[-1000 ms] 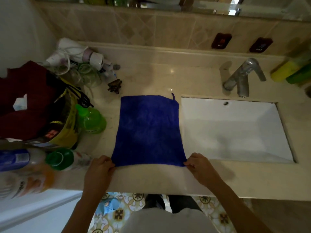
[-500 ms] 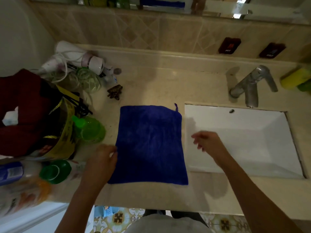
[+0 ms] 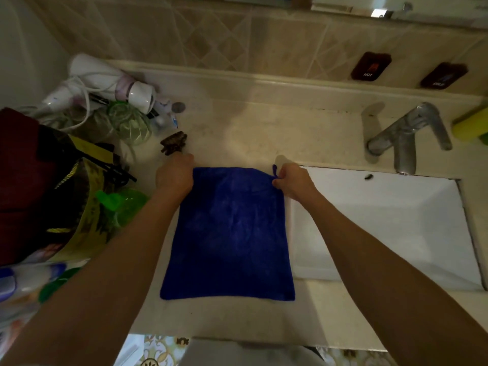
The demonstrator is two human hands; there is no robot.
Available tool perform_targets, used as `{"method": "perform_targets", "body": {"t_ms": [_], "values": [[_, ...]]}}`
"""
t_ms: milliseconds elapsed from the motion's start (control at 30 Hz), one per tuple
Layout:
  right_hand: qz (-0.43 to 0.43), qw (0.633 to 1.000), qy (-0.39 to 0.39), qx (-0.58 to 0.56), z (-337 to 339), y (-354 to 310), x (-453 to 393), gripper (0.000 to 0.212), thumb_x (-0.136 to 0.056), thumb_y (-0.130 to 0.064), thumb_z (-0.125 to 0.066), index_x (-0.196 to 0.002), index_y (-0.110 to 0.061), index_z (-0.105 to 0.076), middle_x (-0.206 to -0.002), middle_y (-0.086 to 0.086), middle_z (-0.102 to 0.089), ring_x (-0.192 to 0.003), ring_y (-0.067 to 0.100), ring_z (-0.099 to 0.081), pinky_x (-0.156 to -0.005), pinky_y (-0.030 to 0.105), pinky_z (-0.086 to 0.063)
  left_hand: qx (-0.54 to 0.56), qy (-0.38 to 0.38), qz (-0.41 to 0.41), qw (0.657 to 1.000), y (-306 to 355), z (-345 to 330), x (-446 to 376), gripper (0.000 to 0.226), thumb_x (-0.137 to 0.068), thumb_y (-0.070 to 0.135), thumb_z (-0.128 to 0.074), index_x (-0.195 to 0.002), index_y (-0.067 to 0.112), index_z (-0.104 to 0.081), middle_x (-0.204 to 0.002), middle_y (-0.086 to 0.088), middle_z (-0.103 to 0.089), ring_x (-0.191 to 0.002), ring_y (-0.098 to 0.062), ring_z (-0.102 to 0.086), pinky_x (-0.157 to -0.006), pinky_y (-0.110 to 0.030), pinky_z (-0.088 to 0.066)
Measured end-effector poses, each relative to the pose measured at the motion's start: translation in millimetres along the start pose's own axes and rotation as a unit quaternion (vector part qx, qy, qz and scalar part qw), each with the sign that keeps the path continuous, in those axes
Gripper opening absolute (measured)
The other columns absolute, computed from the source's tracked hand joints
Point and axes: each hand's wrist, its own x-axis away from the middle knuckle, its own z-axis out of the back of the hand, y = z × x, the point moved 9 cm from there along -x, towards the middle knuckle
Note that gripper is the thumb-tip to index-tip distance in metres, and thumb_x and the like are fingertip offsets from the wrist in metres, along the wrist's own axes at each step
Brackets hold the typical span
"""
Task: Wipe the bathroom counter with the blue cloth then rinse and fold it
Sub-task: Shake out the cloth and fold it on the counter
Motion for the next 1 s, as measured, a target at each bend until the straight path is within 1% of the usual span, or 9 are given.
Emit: {"method": "perform_targets", "body": {"t_ms": [167, 300, 400, 467, 533, 633, 733, 833, 1000], "values": [[0.001, 0.998, 0.026, -0.057, 10, 5, -2, 0.014, -0.095, -0.017, -0.057, -0.088, -0.010, -0.047, -0.084, 0.004, -0.053, -0.078, 0.019, -0.051, -0.054, 0.026, -0.034, 0.049, 0.010, 0.016, 0.999, -6, 4, -8, 0.015, -0.088, -0.001, -0.049, -0.102, 0.005, -0.051, -0.103, -0.019, -0.057, -0.086, -0.034, -0.059, -0.068, -0.043, -0.049], [-0.050, 0.971, 0.030, -0.234, 14, 17, -4, 0.024, -0.090, 0.001, -0.052, -0.076, -0.016, -0.041, -0.078, 0.003, -0.049, -0.079, 0.022, -0.052, -0.069, 0.038, -0.049, 0.102, 0.051, 0.016, 0.993, -10, 10, -6, 0.013, -0.086, -0.007, -0.048, -0.093, 0.002, -0.053, -0.088, -0.014, -0.052, -0.075, -0.029, -0.051, -0.063, -0.038, -0.041], [-0.079, 0.931, -0.006, -0.355, 7, 25, -4, 0.019, -0.086, 0.005, -0.058, -0.091, -0.013, -0.053, -0.096, 0.013, -0.059, -0.087, 0.026, -0.060, -0.074, 0.041, -0.055, 0.110, 0.055, 0.014, 0.992, -10, 13, -6, 0.025, -0.084, -0.010, -0.050, -0.065, 0.005, -0.043, -0.080, -0.017, -0.056, -0.067, -0.026, -0.048, -0.058, -0.035, -0.037], [-0.091, 0.905, -0.038, -0.415, 3, 26, -3, 0.025, -0.085, 0.006, -0.060, -0.107, -0.006, -0.060, -0.104, 0.018, -0.061, -0.086, 0.025, -0.061, -0.070, 0.036, -0.054, 0.114, 0.065, 0.026, 0.991, -12, 19, -4, 0.032, -0.083, -0.012, -0.050, -0.058, 0.008, -0.042, -0.069, -0.011, -0.051, -0.061, -0.025, -0.049, -0.054, -0.034, -0.036], [-0.099, 0.888, -0.074, -0.443, 0, 22, 1, 0.027, -0.086, 0.009, -0.058, -0.111, 0.001, -0.063, -0.099, 0.017, -0.060, -0.084, 0.024, -0.057, -0.071, 0.034, -0.050, 0.110, 0.072, 0.035, 0.991, -14, 23, -3, 0.027, -0.081, -0.014, -0.050, -0.060, 0.004, -0.049, -0.064, -0.006, -0.046, -0.060, -0.024, -0.050, -0.054, -0.033, -0.038], [-0.108, 0.885, -0.119, -0.437, 0, 22, 4, 0.021, -0.084, 0.014, -0.057, -0.097, 0.003, -0.070, -0.081, 0.012, -0.057, -0.072, 0.019, -0.050, -0.068, 0.033, -0.049, 0.128, 0.093, 0.045, 0.986, -15, 32, 0, 0.018, -0.080, -0.014, -0.050, -0.075, -0.004, -0.065, -0.074, -0.014, -0.057, -0.070, -0.032, -0.057, -0.061, -0.032, -0.043], [-0.089, 0.903, -0.151, -0.392, 6, 22, 9, 0.018, -0.086, 0.016, -0.057, -0.087, 0.000, -0.066, -0.068, 0.008, -0.050, -0.063, 0.015, -0.046, -0.063, 0.031, -0.048, 0.167, 0.100, 0.081, 0.977, -19, 41, 9, 0.021, -0.080, -0.013, -0.055, -0.085, 0.000, -0.071, -0.092, -0.016, -0.066, -0.086, -0.033, -0.063, -0.069, -0.029, -0.046], [-0.048, 0.909, -0.152, -0.384, 17, 21, 23, 0.016, -0.089, 0.010, -0.060, -0.084, -0.005, -0.062, -0.078, 0.006, -0.053, -0.070, 0.017, -0.049, -0.064, 0.031, -0.048, 0.202, 0.107, 0.101, 0.968, -19, 49, 32, 0.022, -0.080, -0.011, -0.063, -0.091, 0.005, -0.072, -0.102, -0.016, -0.070, -0.093, -0.030, -0.065, -0.074, -0.028, -0.047], [0.043, 0.951, -0.119, -0.282, 37, 25, 69, 0.009, -0.094, -0.005, -0.061, -0.093, -0.007, -0.069, -0.093, 0.009, -0.070, -0.088, 0.020, -0.063, -0.079, 0.034, -0.051, 0.223, 0.147, 0.107, 0.958, -17, 62, 106, 0.013, -0.086, -0.004, -0.062, -0.092, 0.003, -0.071, -0.094, -0.015, -0.069, -0.083, -0.021, -0.059, -0.072, -0.029, -0.042]]}}
